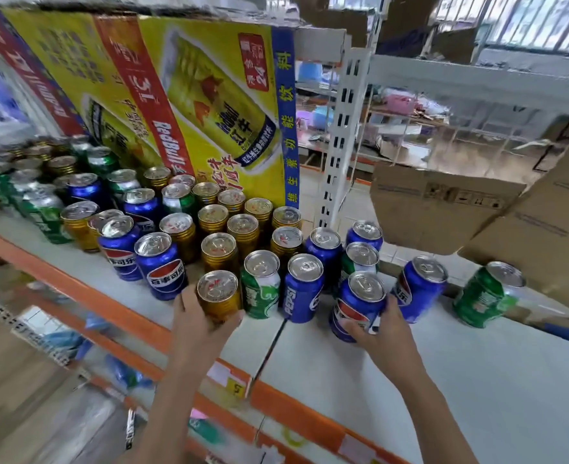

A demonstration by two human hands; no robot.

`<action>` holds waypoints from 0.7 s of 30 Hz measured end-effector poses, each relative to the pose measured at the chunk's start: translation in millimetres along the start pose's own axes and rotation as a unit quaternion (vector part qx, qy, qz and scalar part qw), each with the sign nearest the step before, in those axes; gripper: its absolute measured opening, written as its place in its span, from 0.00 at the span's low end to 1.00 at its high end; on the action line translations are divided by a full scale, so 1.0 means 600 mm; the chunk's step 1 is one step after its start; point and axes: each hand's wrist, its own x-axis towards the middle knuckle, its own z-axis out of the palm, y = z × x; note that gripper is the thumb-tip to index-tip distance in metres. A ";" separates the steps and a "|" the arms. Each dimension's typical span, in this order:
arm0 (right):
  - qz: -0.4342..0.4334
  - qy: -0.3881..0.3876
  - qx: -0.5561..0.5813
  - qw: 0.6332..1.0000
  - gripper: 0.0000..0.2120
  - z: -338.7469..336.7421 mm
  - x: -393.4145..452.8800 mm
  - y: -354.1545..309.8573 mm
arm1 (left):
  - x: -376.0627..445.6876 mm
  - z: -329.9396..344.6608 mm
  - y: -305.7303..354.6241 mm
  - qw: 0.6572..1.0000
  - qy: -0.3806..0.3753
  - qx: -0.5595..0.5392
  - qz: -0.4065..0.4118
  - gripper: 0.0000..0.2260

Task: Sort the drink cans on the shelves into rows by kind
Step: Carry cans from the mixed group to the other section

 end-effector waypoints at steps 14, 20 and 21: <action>0.001 0.017 0.111 0.994 0.31 -0.022 -0.045 0.017 | -0.051 0.017 0.034 0.997 -0.016 -0.059 0.049 0.28; 0.010 0.038 0.123 0.992 0.31 -0.107 -0.091 0.049 | -0.114 0.059 0.096 0.993 -0.061 -0.062 0.085 0.28; 0.010 0.050 0.122 0.991 0.31 -0.127 -0.102 0.057 | -0.128 0.073 0.109 0.991 -0.071 -0.069 0.090 0.28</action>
